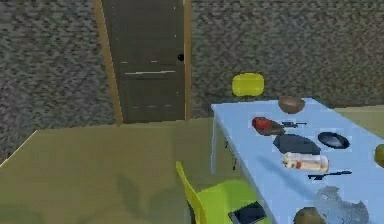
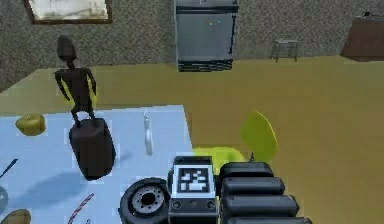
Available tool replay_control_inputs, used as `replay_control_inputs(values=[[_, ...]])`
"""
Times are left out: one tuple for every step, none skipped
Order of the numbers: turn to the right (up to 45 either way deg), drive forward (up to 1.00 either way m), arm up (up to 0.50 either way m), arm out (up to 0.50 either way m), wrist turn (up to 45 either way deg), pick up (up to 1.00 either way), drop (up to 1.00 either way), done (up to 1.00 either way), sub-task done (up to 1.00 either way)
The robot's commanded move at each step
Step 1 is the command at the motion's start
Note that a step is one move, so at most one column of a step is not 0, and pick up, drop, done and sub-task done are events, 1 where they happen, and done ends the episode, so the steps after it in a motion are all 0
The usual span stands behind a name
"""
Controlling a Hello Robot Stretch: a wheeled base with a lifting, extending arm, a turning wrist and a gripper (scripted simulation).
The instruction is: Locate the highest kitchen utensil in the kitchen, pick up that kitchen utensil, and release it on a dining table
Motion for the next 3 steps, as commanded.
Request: replay_control_inputs(values=[[33.0,0.00,0.00,0.00,0.0,0.00,0.00,0.00,0.00],[-45.0,0.00,0.00,0.00,0.0,0.00,0.00,0.00,0.00],[-45.0,0.00,0.00,0.00,0.0,0.00,0.00,0.00,0.00]])
